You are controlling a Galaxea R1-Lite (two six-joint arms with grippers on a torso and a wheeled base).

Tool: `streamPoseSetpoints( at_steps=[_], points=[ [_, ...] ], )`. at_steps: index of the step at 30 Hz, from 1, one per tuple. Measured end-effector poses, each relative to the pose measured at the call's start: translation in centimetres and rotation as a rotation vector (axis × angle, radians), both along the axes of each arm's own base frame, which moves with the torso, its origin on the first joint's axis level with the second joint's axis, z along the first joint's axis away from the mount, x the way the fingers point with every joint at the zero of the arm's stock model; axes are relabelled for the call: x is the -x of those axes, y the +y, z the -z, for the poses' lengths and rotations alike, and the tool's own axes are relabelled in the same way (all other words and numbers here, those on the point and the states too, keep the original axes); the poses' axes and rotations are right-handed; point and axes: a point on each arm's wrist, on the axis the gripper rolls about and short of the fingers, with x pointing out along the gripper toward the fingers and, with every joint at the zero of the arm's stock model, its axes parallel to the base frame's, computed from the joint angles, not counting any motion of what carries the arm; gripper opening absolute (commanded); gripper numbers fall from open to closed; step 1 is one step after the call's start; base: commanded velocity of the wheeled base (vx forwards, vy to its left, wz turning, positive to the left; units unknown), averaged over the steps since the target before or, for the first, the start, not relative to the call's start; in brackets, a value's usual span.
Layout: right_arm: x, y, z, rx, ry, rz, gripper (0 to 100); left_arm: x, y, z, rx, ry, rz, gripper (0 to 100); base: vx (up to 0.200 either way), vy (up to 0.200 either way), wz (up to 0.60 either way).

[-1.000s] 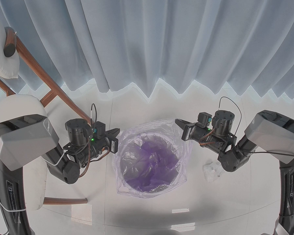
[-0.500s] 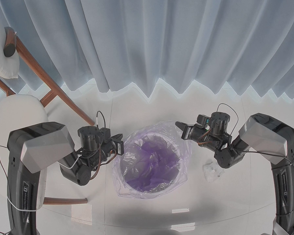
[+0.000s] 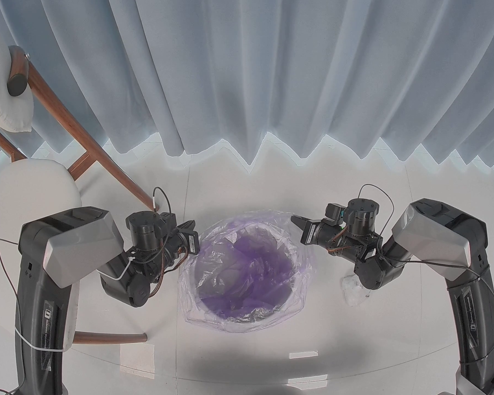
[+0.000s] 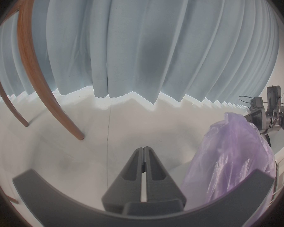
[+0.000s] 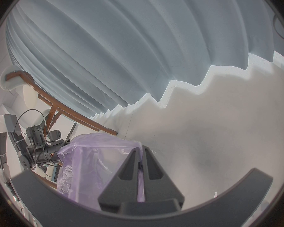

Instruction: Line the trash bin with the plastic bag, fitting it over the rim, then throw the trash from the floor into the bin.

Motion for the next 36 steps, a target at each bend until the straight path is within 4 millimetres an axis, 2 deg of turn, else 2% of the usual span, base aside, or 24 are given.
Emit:
streamPoseSetpoints(
  at_steps=[4, 8, 18, 19, 24, 33, 34, 36],
  points=[
    [0.1, 0.1, 0.1, 0.001, 0.001, -0.001, 0, 0.2, -0.2, -0.9, 0.021, 0.004, -0.003, 0, 0.0, 0.0, 0.0],
    [0.2, 0.1, -0.2, -0.001, -0.005, -0.001, 0, 1.6, -1.0, -3.3, 0.056, -0.016, 0.025, 0, 0.0, 0.0, 0.0],
    [0.3, 0.1, -0.7, 0.0, -0.016, -0.001, 0, 8.5, -3.6, -5.6, 0.02, 0.033, 0.161, 0, 0.0, 0.0, 0.0],
    [0.3, 0.1, -0.8, -0.001, -0.018, 0.0, 0, 9.0, -3.7, -5.7, -0.003, 0.028, 0.18, 100, 0.0, 0.0, 0.0],
    [0.4, 0.3, -0.9, -0.002, -0.027, -0.001, 0, 9.5, -4.2, -5.8, -0.128, -0.033, 0.265, 100, 0.0, 0.0, 0.0],
    [0.6, 0.8, -1.2, -0.004, -0.04, -0.007, 0, 7.4, -5.7, -4.1, -0.163, -0.064, 0.3, 100, 0.0, 0.0, 0.0],
    [0.6, 0.9, -1.3, -0.004, -0.041, -0.008, 0, 7.1, -5.8, -3.9, -0.161, -0.065, 0.297, 0, 0.0, 0.0, 0.0],
    [0.7, 1.0, -1.3, -0.004, -0.042, -0.008, 0, 6.7, -5.8, -3.7, -0.159, -0.069, 0.287, 0, 0.0, 0.0, 0.0]
  ],
)
